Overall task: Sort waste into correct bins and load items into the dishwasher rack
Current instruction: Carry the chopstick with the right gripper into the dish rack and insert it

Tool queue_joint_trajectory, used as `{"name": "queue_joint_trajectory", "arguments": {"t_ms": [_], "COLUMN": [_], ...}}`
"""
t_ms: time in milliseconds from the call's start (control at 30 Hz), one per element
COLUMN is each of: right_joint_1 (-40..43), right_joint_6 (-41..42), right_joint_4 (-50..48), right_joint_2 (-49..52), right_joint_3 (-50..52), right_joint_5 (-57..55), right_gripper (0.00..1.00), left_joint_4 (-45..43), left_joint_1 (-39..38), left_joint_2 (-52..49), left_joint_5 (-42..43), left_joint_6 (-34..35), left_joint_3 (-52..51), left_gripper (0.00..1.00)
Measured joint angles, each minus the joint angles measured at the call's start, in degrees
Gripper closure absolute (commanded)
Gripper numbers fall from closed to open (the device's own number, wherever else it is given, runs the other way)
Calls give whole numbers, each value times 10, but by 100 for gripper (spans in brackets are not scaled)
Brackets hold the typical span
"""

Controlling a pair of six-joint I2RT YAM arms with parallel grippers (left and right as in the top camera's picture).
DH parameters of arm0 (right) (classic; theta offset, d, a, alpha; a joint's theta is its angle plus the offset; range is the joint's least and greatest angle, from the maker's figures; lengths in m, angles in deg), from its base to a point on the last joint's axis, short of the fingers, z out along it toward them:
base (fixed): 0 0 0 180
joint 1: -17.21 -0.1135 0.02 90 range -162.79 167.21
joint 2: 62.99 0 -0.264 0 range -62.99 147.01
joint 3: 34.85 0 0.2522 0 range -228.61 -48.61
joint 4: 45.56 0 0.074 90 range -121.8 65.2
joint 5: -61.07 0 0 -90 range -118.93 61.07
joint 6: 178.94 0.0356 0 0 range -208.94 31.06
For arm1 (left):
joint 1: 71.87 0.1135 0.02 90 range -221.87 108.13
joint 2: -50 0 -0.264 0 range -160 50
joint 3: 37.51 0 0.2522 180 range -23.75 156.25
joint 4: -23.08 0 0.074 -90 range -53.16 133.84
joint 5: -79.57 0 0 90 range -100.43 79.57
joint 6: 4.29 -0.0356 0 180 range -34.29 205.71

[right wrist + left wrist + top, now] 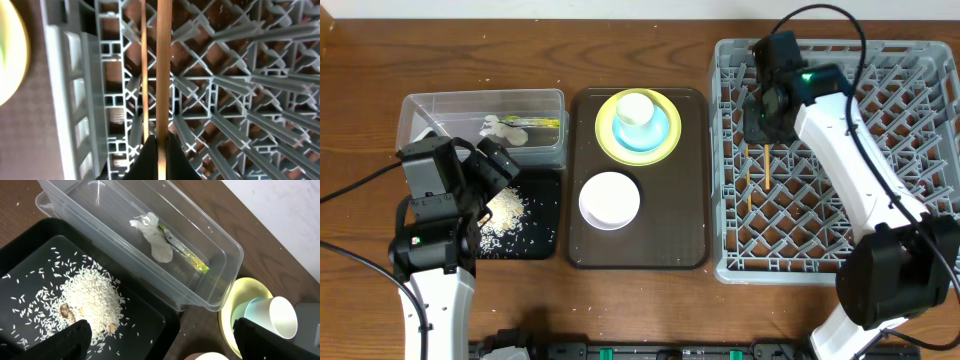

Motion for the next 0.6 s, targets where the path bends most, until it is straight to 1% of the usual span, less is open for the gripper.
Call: {"name": "queue_joint_trajectory", "arguments": {"t_ms": [200,600], "right_joint_1": [0,0], "right_joint_6": [-3,-18], "right_joint_4": [-38,-65], "right_joint_2": [0,0], "right_joint_3": [44,69], "right_joint_5": [-2,-24], "right_gripper": [99,99], "left_joint_4": [0,0], "left_joint_1": [0,0], "left_joint_2": [0,0], "left_joint_5": [0,0], "left_joint_6": [0,0], "left_joint_3": [0,0], "left_gripper": [7,6]}}
